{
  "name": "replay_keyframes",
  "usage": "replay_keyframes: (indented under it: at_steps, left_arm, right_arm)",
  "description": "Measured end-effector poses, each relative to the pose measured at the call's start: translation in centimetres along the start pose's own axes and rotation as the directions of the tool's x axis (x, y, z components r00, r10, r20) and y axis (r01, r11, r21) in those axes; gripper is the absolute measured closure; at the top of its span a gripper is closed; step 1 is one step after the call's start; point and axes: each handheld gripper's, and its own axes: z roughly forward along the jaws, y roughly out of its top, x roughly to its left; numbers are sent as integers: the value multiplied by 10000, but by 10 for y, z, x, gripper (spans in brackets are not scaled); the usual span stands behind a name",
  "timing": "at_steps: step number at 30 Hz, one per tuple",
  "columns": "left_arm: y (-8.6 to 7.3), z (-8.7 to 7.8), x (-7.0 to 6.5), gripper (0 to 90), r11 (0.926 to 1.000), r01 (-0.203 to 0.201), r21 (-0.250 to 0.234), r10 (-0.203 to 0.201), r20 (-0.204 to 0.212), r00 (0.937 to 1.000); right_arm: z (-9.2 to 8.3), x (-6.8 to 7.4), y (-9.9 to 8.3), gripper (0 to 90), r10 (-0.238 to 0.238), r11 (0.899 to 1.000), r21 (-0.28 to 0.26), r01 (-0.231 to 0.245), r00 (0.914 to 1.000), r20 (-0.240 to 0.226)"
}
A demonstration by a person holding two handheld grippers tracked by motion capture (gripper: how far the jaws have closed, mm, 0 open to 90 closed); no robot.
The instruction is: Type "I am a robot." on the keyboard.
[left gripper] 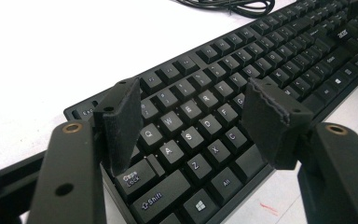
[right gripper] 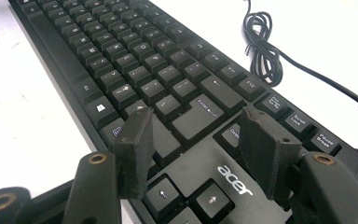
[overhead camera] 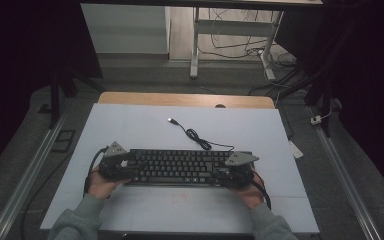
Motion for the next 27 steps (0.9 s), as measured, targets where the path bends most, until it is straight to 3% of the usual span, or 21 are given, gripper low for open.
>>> replay_keyframes:
  at_steps: [19,27]
  left_arm:
    - [-1,3,-5,372,9997,-223,97,223,9,9998]
    - [1,4,-15,423,9989,-464,3,464,464,9978]
  right_arm:
    - [-1,3,5,452,33,9997,-229,-38,9998,-209]
    - [-1,1,4,451,137,9997,-212,-141,9997,-177]
